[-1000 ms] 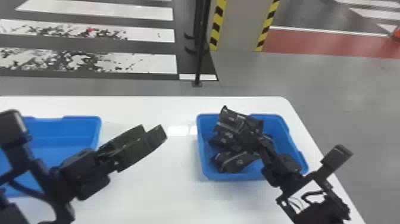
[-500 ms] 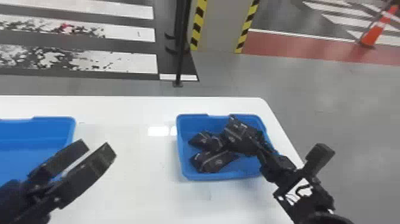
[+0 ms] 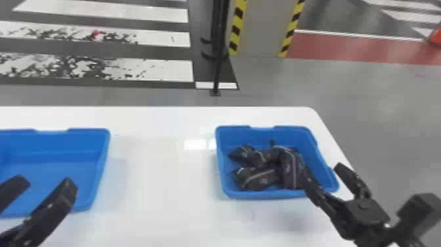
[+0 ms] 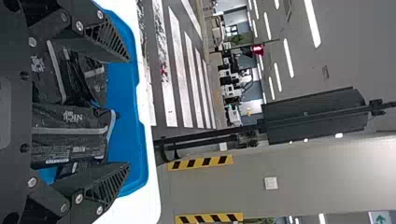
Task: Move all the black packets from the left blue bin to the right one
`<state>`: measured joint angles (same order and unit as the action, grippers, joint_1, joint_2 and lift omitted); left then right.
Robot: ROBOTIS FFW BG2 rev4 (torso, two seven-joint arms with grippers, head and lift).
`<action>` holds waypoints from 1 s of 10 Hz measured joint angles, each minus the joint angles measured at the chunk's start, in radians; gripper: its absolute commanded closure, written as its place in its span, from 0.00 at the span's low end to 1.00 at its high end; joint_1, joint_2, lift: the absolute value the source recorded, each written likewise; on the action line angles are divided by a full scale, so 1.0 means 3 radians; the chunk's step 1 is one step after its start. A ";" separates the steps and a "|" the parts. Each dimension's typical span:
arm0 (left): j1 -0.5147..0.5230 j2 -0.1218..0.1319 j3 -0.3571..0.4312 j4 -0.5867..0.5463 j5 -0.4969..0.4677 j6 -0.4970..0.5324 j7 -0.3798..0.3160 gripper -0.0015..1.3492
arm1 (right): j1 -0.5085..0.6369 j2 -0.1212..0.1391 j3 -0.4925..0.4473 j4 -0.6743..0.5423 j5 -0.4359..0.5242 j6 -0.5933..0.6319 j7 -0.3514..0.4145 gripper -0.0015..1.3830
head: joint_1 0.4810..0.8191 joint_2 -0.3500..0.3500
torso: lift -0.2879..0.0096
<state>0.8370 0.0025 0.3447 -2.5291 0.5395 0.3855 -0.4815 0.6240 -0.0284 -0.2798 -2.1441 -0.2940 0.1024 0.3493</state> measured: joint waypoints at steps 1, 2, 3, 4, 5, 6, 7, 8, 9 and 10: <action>0.0086 -0.0006 -0.0004 0.0000 -0.0182 -0.0258 0.0060 0.10 | 0.0254 0.0046 0.0096 -0.0225 0.0057 -0.0137 -0.0061 0.11 | 0.63 0.39 | 0.45; 0.0214 -0.0008 -0.0022 0.0000 -0.0387 -0.0604 0.0231 0.10 | 0.0530 0.0081 0.0263 -0.0427 0.0069 -0.0314 -0.0161 0.11 | 0.63 0.49 | 0.45; 0.0318 -0.0008 -0.0041 0.0000 -0.0545 -0.0874 0.0374 0.10 | 0.0713 0.0091 0.0371 -0.0554 0.0075 -0.0451 -0.0208 0.11 | 0.63 0.53 | 0.45; 0.0396 -0.0008 -0.0061 -0.0001 -0.0675 -0.1033 0.0457 0.10 | 0.0842 0.0094 0.0435 -0.0634 0.0113 -0.0555 -0.0223 0.11 | 0.63 0.58 | 0.45; 0.0474 -0.0008 -0.0086 0.0000 -0.0778 -0.1085 0.0539 0.10 | 0.0932 0.0094 0.0487 -0.0677 0.0185 -0.0605 -0.0230 0.11 | 0.63 0.62 | 0.45; 0.0522 -0.0008 -0.0109 0.0005 -0.0821 -0.1089 0.0587 0.10 | 0.0963 0.0095 0.0518 -0.0679 0.0219 -0.0617 -0.0231 0.11 | 0.63 0.64 | 0.45; 0.0528 -0.0008 -0.0130 0.0007 -0.0831 -0.1057 0.0594 0.10 | 0.0964 0.0094 0.0536 -0.0672 0.0229 -0.0619 -0.0229 0.11 | 0.63 0.64 | 0.45; 0.0522 -0.0008 -0.0164 0.0008 -0.0829 -0.1014 0.0593 0.10 | 0.0963 0.0091 0.0553 -0.0667 0.0230 -0.0620 -0.0229 0.11 | 0.63 0.64 | 0.45; 0.0516 -0.0008 -0.0186 0.0008 -0.0820 -0.0980 0.0593 0.10 | 0.0960 0.0087 0.0559 -0.0662 0.0227 -0.0620 -0.0229 0.11 | 0.63 0.63 | 0.45; 0.0513 -0.0008 -0.0199 0.0008 -0.0810 -0.0942 0.0593 0.10 | 0.0956 0.0085 0.0560 -0.0656 0.0219 -0.0620 -0.0229 0.11 | 0.63 0.63 | 0.45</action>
<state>0.9908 0.0000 0.2850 -2.5267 0.2966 0.1030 -0.3037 0.9108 -0.0029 -0.1117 -2.3410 -0.2284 -0.0835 0.2807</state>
